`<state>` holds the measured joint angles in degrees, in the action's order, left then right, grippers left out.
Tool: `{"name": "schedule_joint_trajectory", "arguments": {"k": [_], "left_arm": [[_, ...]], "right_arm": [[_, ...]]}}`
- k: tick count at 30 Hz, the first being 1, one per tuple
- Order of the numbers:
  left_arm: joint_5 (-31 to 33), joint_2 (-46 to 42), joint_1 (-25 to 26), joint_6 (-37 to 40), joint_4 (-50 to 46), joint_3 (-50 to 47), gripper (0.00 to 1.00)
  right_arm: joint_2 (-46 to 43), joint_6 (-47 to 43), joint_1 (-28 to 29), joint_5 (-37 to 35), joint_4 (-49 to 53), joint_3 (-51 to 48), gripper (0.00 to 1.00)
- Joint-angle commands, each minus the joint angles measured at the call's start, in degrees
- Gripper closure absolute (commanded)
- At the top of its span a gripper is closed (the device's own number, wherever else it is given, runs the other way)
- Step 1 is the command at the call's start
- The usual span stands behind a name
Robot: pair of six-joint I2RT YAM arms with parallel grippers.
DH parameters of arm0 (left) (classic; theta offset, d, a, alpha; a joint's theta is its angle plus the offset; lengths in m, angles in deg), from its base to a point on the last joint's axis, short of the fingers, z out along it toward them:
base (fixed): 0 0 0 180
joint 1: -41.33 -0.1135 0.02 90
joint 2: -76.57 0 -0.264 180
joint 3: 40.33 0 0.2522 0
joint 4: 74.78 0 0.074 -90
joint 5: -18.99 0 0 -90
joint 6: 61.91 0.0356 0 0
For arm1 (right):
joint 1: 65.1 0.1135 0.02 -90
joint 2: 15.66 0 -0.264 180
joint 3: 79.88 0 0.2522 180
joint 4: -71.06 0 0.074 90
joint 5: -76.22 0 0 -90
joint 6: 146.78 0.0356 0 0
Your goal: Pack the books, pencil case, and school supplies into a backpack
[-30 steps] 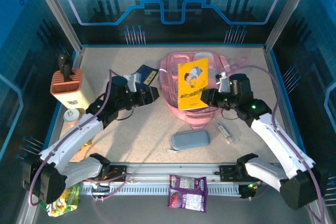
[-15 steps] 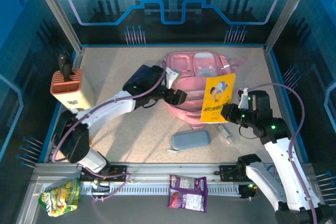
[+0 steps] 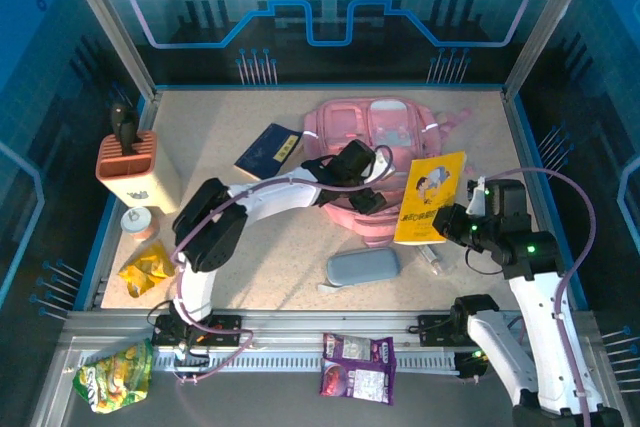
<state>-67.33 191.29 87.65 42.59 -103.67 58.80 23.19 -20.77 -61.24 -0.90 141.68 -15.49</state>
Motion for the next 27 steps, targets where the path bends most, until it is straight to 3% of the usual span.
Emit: {"name": "schedule_joint_trajectory", "arguments": {"k": [1, 7, 18, 20, 27], "left_arm": [[3.3, 3.7, 0.0, 2.8, -1.1, 3.8, 0.2], [7.7, 7.6, 0.0, 3.5, -1.0, 7.8, 0.39], [8.1, 4.1, 0.0, 5.8, -2.0, 9.8, 0.96], [9.1, 2.3, -0.1, 6.5, -1.8, 10.4, 1.0], [10.2, -2.3, -1.1, 7.9, -2.6, 15.4, 1.0]], "right_arm": [[-1.0, 0.8, -1.1, 3.0, -3.3, 0.1, 1.0], [-0.7, 0.3, -1.6, 3.5, -3.3, 0.4, 1.0], [-1.1, 0.4, -2.3, 2.3, -0.1, 2.5, 1.0], [-1.0, 0.5, -2.3, 0.9, 2.0, 3.8, 1.0], [-1.6, 0.3, -2.3, -4.4, 8.4, 7.7, 1.0]]}}
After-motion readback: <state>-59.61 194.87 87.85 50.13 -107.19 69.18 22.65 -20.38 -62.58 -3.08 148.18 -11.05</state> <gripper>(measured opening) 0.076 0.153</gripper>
